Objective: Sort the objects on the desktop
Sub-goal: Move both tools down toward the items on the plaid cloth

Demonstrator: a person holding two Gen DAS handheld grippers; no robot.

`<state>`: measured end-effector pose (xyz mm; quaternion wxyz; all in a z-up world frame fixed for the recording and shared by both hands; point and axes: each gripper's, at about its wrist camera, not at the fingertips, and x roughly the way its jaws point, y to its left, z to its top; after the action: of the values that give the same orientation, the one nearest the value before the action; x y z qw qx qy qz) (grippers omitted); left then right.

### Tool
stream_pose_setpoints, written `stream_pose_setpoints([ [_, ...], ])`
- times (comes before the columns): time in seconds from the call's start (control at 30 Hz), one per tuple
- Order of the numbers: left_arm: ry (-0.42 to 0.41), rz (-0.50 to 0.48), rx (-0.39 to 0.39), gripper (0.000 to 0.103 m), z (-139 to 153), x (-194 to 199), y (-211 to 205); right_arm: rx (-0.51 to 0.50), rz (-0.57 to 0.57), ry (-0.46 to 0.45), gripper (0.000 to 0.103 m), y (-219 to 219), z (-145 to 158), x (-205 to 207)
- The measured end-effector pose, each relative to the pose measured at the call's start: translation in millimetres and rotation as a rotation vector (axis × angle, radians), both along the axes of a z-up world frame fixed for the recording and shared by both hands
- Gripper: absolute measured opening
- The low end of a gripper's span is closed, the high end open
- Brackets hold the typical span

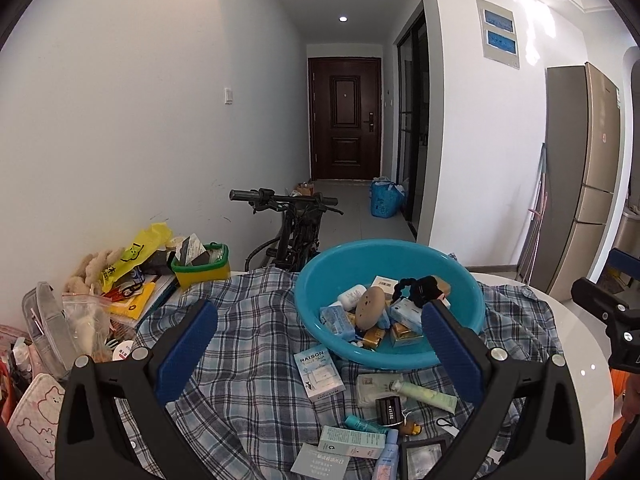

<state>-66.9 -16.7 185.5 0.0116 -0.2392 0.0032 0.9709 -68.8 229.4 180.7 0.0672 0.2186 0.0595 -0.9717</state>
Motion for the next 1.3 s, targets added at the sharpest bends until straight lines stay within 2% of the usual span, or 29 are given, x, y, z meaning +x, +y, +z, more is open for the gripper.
stream_pose_setpoints([
  [0.1, -0.048, -0.013, 0.029, 0.103, -6, -9, -1, 0.031, -0.035, -0.018, 0.103, -2, 0, -5],
  [0.3, -0.089, -0.009, 0.008, 0.103, -11, -22, 1, 0.026, 0.005, -0.080, 0.103, -4, 0, -18],
  [0.63, -0.102, -0.016, -0.022, 0.103, -20, -29, 9, 0.011, 0.030, -0.154, 0.103, -4, -15, -36],
  [0.83, -0.156, -0.034, -0.012, 0.103, -41, -34, 13, 0.009, 0.034, -0.178, 0.103, -3, -26, -39],
  [1.03, -0.178, -0.045, -0.036, 0.103, -61, -35, 20, 0.034, 0.047, -0.193, 0.103, -7, -38, -37],
  [1.3, -0.236, -0.082, -0.042, 0.103, -95, -27, 19, 0.011, 0.087, -0.264, 0.103, -6, -76, -33],
])
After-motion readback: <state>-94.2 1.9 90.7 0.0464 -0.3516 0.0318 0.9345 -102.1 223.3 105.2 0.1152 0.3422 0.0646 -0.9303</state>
